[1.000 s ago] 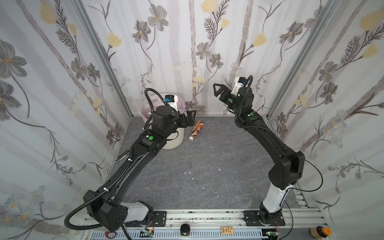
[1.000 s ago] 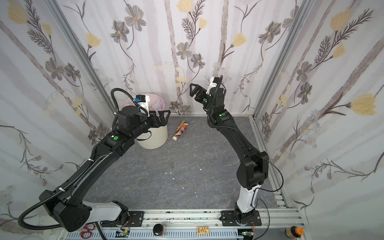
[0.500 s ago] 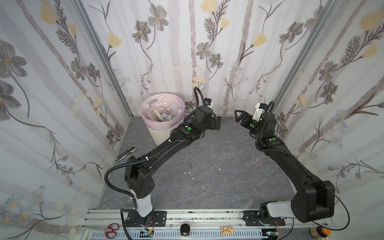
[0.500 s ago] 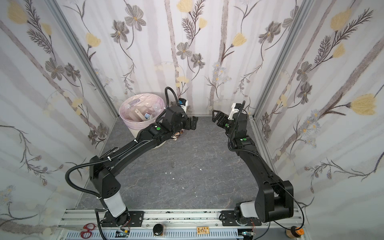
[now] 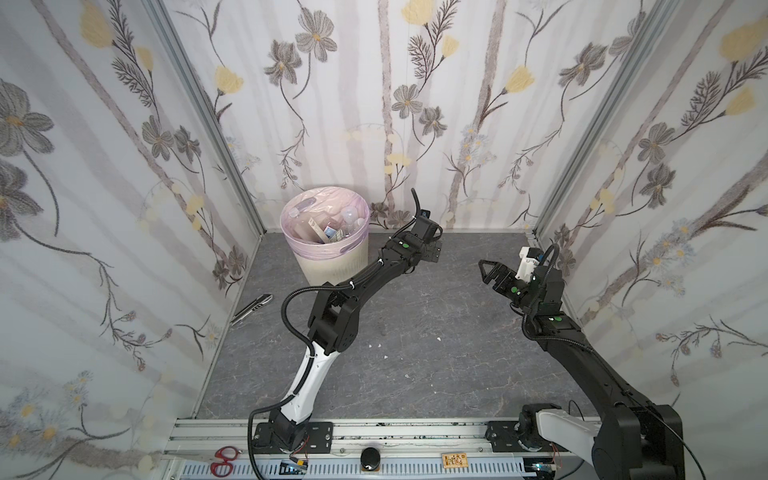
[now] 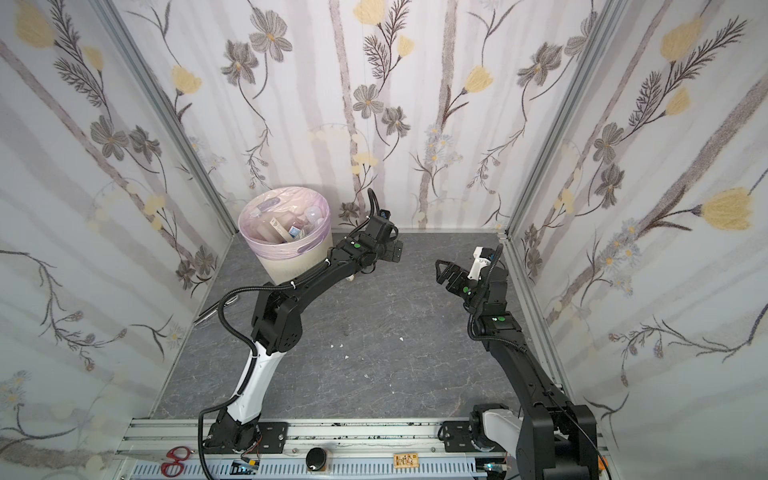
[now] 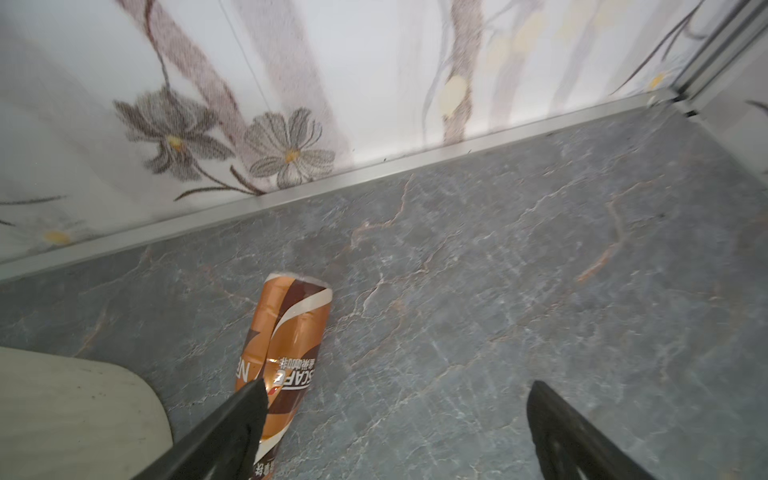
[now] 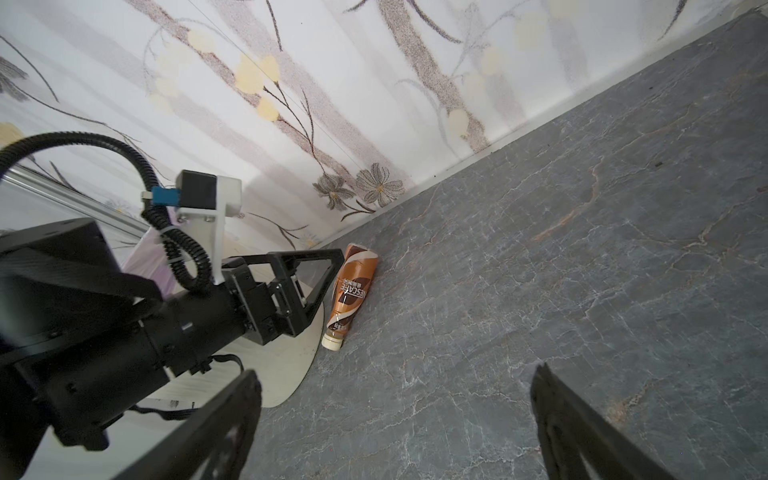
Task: Throw the plastic bottles in the bin
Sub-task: 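Lower the left gripper onto the brown Nescafe bottle while the right gripper withdraws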
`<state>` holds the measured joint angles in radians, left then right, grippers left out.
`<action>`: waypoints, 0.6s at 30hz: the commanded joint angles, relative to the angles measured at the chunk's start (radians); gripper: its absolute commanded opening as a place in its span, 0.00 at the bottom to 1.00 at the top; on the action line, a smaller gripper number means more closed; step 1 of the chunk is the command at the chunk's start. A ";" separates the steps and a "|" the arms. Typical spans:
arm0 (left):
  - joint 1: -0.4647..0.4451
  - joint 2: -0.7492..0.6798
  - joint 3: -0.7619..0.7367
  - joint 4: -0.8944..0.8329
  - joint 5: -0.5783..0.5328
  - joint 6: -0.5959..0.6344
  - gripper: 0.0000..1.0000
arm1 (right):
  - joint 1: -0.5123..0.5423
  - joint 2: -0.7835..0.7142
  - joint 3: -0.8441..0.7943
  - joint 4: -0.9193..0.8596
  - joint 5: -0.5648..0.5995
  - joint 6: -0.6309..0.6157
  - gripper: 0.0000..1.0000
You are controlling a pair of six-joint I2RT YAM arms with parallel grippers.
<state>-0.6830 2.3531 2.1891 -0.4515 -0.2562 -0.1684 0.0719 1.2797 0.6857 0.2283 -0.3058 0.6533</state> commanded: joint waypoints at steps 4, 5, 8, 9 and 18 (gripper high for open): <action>0.054 0.074 0.047 -0.052 0.047 -0.028 1.00 | -0.003 0.006 -0.013 0.058 -0.061 0.019 1.00; 0.060 0.082 0.049 -0.053 0.046 -0.027 1.00 | -0.004 0.011 -0.015 0.065 -0.070 0.024 1.00; 0.071 0.108 0.059 -0.056 0.053 -0.018 1.00 | -0.004 0.022 -0.017 0.075 -0.078 0.030 1.00; 0.072 0.118 0.064 -0.056 0.055 -0.012 1.00 | -0.003 0.025 -0.018 0.075 -0.078 0.030 1.00; 0.103 0.209 0.127 -0.061 0.052 -0.003 1.00 | -0.004 0.035 -0.034 0.098 -0.070 0.038 1.00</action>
<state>-0.5873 2.5435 2.2978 -0.5014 -0.2146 -0.1734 0.0669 1.3109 0.6613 0.2760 -0.3714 0.6807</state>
